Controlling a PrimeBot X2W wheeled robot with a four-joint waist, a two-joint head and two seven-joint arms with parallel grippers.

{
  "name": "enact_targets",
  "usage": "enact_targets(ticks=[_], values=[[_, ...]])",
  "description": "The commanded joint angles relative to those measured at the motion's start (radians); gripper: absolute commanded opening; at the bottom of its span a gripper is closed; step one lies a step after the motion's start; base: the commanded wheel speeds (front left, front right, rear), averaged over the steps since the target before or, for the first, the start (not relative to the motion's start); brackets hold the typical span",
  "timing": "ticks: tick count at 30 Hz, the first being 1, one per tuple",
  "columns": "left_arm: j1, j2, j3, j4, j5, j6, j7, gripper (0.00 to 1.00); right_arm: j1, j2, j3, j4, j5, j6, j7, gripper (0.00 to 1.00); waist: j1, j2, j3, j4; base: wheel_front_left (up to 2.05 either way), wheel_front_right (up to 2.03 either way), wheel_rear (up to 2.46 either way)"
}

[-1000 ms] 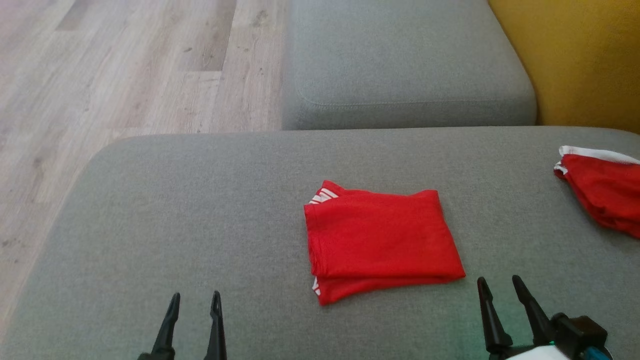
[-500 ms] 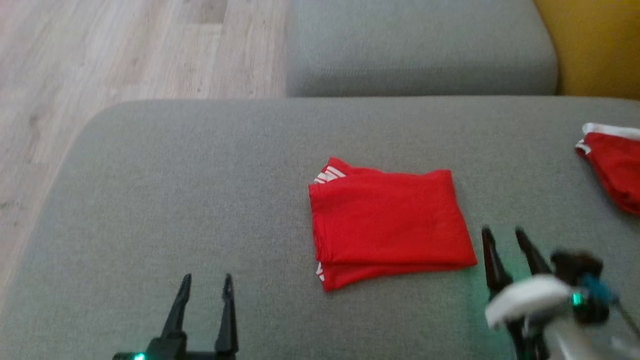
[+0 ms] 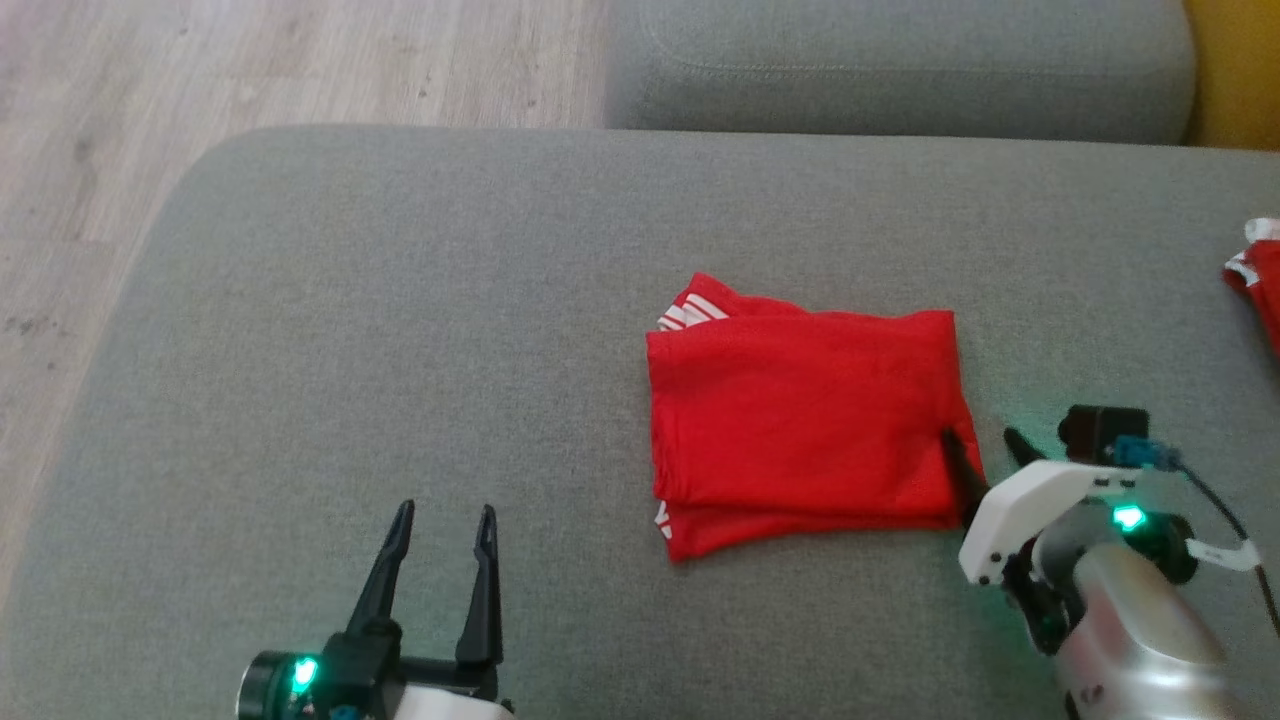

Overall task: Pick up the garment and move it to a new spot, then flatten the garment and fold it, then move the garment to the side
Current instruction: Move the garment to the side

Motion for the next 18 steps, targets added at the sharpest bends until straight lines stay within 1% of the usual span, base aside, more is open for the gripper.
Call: enact_targets(ticks=[1,3,4,9,11,14,18], values=[[-0.042,-0.004,0.02,-0.025,0.003,0.0,-0.005,1.0,-0.051,0.007,0.031,0.023,-0.014,0.007,-0.015,0.91,-0.0001,0.0,0.011,0.005,0.0,0.0,0.0],[-0.049,-0.004,0.015,-0.023,0.003,0.0,-0.005,1.0,-0.066,0.022,0.042,0.068,-0.008,0.007,-0.033,0.15,-0.0001,0.0,0.019,0.007,0.0,0.0,0.0],[-0.052,-0.004,0.015,-0.023,0.003,0.001,-0.005,1.0,-0.074,0.027,0.049,0.086,-0.006,0.007,-0.044,0.0,-0.0001,0.0,0.023,0.006,0.0,0.0,0.0],[-0.06,-0.004,0.02,-0.024,0.001,0.004,-0.005,1.0,-0.112,0.038,0.085,0.135,-0.003,0.007,-0.095,0.0,-0.0001,0.0,0.035,-0.011,0.0,0.0,0.0],[-0.06,-0.004,0.021,-0.024,0.001,0.003,-0.005,1.0,-0.141,0.027,0.1,0.145,-0.008,0.007,-0.124,0.0,-0.0001,0.0,0.04,-0.025,0.0,0.0,0.0],[-0.062,-0.004,0.026,-0.029,0.0,0.005,-0.005,1.0,-0.2,-0.011,0.115,0.152,-0.023,0.007,-0.153,0.0,-0.0001,0.0,0.055,-0.052,0.0,0.0,0.0],[-0.074,-0.004,0.03,-0.039,-0.005,0.007,-0.005,1.0,-0.298,-0.089,0.125,0.147,-0.054,0.007,-0.164,0.0,-0.0001,0.0,0.094,-0.095,0.0,0.0,0.0]])
